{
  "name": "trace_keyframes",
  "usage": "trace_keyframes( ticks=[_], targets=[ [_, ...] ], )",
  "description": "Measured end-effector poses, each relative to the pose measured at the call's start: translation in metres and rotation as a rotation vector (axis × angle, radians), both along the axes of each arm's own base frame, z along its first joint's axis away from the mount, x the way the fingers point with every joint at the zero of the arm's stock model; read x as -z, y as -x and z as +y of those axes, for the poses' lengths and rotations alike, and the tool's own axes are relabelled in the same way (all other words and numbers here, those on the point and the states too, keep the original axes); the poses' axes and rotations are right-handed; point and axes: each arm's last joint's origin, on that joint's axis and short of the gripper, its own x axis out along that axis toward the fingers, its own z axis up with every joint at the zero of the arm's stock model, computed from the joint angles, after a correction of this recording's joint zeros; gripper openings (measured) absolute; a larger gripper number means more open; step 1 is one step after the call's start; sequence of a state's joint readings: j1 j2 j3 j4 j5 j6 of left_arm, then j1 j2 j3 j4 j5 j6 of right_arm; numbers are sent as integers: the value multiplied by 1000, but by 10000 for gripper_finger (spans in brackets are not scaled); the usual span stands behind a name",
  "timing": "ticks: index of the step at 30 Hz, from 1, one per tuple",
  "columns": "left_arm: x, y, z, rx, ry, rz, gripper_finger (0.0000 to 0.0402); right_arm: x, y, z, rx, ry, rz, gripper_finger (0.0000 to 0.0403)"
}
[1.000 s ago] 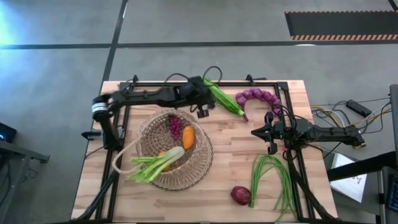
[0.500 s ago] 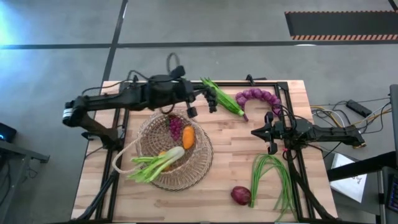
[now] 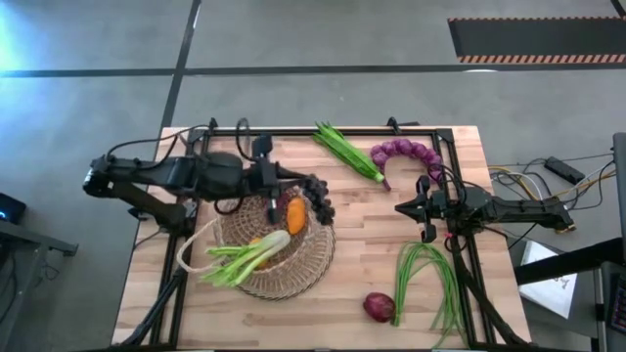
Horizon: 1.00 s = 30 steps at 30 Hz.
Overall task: Build produce basket
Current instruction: Put the black grapes into the basket
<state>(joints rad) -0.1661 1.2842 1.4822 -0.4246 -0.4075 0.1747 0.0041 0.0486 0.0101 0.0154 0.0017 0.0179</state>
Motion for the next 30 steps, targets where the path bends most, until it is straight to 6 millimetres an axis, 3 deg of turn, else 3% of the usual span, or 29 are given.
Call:
trace_keyframes(
  ticks=[6,9,20,30],
  targets=[
    [27,12,1,-142,-22,272,0,0,0,0,0,0,0,18],
    [31,13,1,-150,-11,303,0,0,0,0,0,1,0,18],
    [-15,9,-1,-93,-175,-16,0,0,0,0,0,0,0,18],
    [-50,37,-14,66,-75,-147,0,0,0,0,0,0,0,18]
  ],
)
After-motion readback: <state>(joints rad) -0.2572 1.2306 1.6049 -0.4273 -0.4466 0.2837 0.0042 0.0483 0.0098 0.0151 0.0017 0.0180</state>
